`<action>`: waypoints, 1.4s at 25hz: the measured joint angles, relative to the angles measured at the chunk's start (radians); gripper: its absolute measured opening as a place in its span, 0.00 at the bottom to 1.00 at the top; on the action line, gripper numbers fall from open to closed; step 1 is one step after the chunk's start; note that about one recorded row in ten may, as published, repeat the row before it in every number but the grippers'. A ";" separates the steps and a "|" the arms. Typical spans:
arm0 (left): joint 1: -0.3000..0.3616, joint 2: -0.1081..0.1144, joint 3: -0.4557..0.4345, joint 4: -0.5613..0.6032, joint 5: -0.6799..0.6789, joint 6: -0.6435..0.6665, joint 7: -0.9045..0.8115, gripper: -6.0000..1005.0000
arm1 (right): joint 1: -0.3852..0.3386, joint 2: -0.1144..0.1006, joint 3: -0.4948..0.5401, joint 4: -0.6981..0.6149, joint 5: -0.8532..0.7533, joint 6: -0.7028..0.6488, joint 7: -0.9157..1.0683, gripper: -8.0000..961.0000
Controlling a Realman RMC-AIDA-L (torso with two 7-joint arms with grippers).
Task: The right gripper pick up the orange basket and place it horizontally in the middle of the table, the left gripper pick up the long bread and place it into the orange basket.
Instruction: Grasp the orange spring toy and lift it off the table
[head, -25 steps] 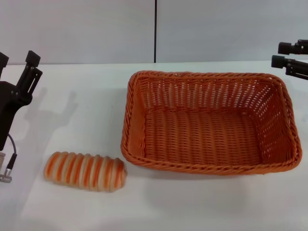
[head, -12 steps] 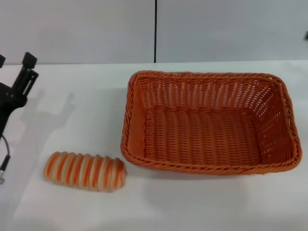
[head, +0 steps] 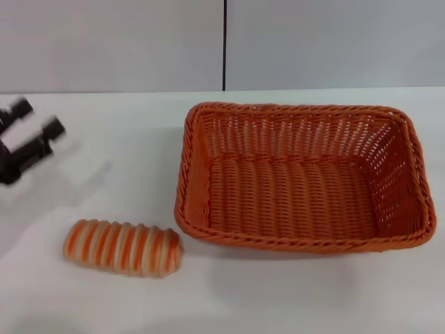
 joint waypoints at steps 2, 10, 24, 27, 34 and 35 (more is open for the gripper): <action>0.008 0.026 0.049 0.050 0.072 -0.013 -0.060 0.85 | -0.009 0.001 0.063 0.016 0.000 -0.016 -0.003 0.63; 0.033 0.063 0.041 0.160 0.344 -0.022 -0.171 0.85 | -0.026 -0.004 0.159 0.047 0.001 -0.046 0.004 0.63; 0.072 0.052 0.039 0.158 0.354 -0.040 -0.134 0.85 | -0.006 -0.001 0.153 0.080 -0.001 -0.051 0.019 0.63; 0.066 0.029 0.040 0.157 0.367 -0.056 -0.118 0.85 | -0.005 0.001 0.152 0.081 -0.004 -0.053 0.019 0.63; 0.042 0.005 0.040 0.156 0.416 -0.083 -0.108 0.85 | -0.006 0.002 0.149 0.085 -0.008 -0.063 0.019 0.63; 0.040 0.002 0.040 0.156 0.422 -0.086 -0.108 0.85 | -0.006 0.002 0.149 0.088 -0.008 -0.063 0.019 0.63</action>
